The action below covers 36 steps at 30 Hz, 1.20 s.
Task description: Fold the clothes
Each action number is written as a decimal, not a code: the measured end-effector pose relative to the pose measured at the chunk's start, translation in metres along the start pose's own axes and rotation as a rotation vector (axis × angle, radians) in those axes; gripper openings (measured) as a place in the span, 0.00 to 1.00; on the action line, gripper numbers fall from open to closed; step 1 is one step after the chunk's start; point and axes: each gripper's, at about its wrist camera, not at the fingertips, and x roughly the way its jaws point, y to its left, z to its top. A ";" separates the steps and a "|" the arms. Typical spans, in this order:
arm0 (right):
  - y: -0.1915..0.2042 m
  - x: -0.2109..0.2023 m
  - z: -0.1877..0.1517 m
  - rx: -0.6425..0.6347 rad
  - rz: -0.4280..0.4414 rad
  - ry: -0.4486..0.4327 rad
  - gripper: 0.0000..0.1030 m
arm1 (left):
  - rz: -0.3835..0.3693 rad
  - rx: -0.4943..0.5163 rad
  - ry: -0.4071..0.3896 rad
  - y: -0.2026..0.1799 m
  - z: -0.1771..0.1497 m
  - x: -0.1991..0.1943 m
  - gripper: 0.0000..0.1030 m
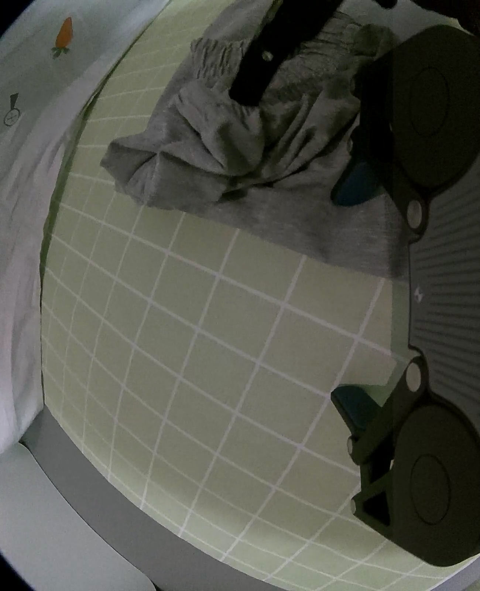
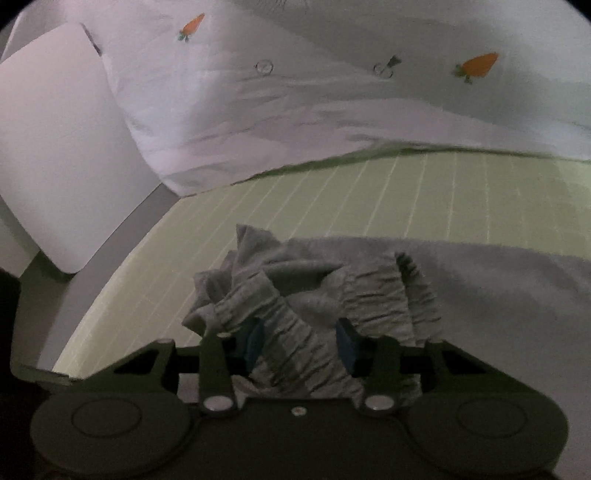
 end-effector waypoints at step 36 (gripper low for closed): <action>-0.076 -0.075 -0.050 0.460 -0.093 -0.078 0.68 | 0.000 0.006 -0.029 -0.002 -0.005 0.001 1.00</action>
